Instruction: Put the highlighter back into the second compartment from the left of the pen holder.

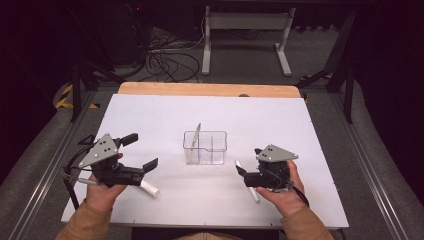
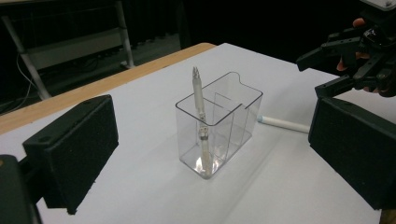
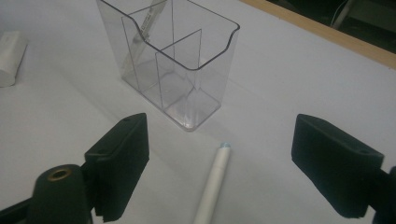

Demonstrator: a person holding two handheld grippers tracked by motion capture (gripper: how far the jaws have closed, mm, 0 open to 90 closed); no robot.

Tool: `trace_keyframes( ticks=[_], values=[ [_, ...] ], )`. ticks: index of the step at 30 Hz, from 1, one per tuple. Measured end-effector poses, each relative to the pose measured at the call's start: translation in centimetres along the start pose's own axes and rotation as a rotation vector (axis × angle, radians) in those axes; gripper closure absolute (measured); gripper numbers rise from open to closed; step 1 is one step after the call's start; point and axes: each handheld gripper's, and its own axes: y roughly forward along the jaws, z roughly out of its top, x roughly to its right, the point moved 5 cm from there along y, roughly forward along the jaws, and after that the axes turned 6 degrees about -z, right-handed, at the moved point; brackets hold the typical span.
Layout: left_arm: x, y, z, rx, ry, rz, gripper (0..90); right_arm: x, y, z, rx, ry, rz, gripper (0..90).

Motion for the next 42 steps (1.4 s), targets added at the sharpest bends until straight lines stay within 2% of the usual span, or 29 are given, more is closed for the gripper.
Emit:
trace_keyframes(
  ticks=[8,11,15,17,21,32,42],
  values=[
    [0.1,0.0,0.0,0.001,0.003,0.004,2.3,0.1,0.3,-0.1,-0.070,0.038,0.008,27.2],
    [0.2,0.0,0.0,0.000,0.004,0.006,2.3,0.1,0.3,-0.2,-0.103,0.034,-0.014,32.2],
    [0.0,0.0,-0.1,0.001,0.005,0.010,2.3,-0.1,0.5,-0.3,-0.165,0.069,-0.010,37.2],
    [0.0,-0.1,-0.1,0.002,0.004,0.013,2.3,-0.1,0.6,-0.3,-0.171,0.060,-0.024,39.6],
    [-0.1,-0.2,-0.2,0.006,-0.005,0.013,2.3,-0.2,0.8,-0.4,-0.189,0.053,-0.052,39.5],
    [-0.1,-0.2,-0.3,-0.002,0.002,0.018,2.3,0.4,1.4,-1.0,-0.286,0.101,-0.091,42.3],
    [-0.3,-0.3,-0.4,-0.001,-0.003,0.023,2.3,0.3,2.1,-1.0,-0.345,0.125,-0.083,42.0]
  ],
)
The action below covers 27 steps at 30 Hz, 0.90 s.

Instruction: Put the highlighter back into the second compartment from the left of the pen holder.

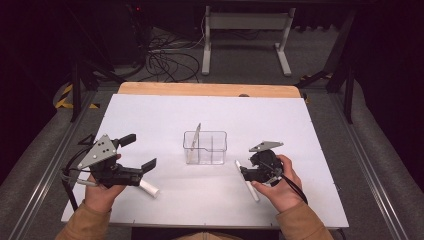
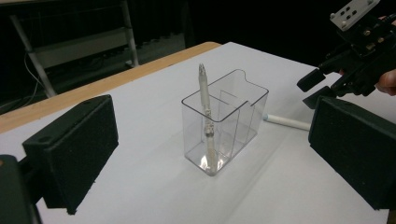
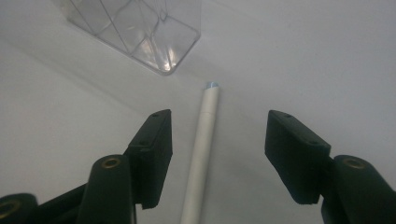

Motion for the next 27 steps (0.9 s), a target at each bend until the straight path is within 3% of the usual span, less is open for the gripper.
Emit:
trace_keyframes(
  ticks=[15,27],
  values=[
    [0.0,0.1,-0.1,-0.006,0.002,0.005,2.3,-0.1,1.4,-0.4,-0.122,0.008,-0.014,45.7],
    [0.0,0.1,-0.2,-0.010,0.002,0.009,2.3,-0.4,3.1,-0.6,-0.180,0.010,-0.038,50.9]
  ],
)
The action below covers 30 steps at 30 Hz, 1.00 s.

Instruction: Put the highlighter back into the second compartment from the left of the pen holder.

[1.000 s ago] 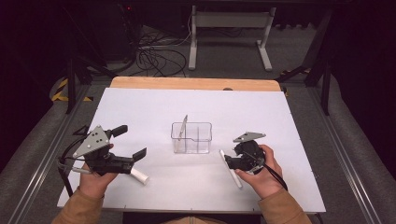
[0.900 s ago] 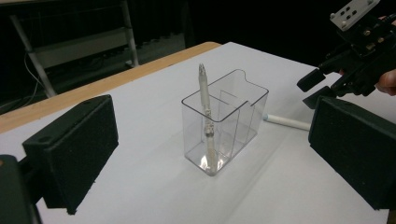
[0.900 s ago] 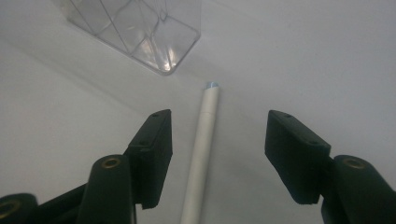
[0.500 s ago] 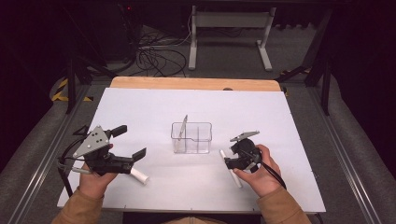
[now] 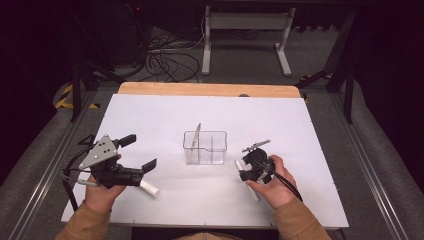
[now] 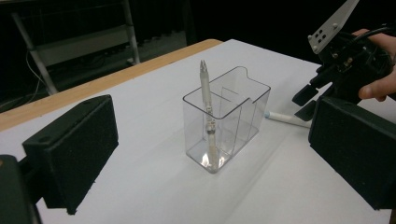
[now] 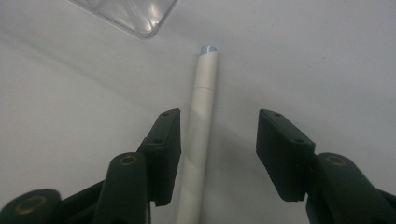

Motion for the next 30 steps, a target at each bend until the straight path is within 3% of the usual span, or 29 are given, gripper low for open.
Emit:
trace_keyframes(
  ticks=[14,30],
  values=[
    [-0.1,0.1,-0.1,-0.003,0.003,0.000,2.3,-0.7,1.0,-0.1,-0.024,-0.001,-0.019,60.9],
    [0.0,0.0,-0.1,0.004,-0.009,0.000,2.2,-1.5,1.5,-0.2,-0.016,0.045,-0.031,75.7]
  ],
)
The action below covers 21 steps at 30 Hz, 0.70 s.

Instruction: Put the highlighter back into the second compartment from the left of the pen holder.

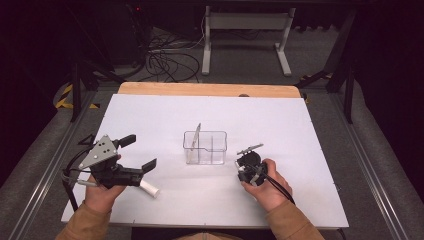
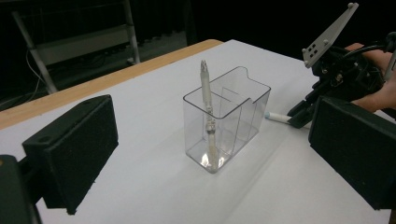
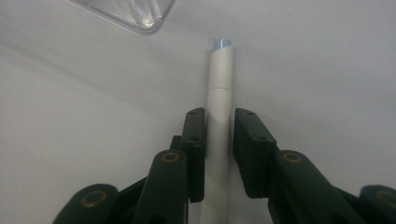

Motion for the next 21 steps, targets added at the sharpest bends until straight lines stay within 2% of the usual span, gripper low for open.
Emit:
trace_keyframes(
  ticks=[12,21],
  values=[
    [0.03,-0.01,-0.01,-0.003,0.009,0.004,2.2,-0.14,-0.01,0.00,0.001,0.020,-0.006,78.5],
    [0.01,-0.04,-0.03,-0.003,0.011,0.006,2.3,0.05,-0.49,0.19,0.038,0.034,0.020,78.6]
  ],
)
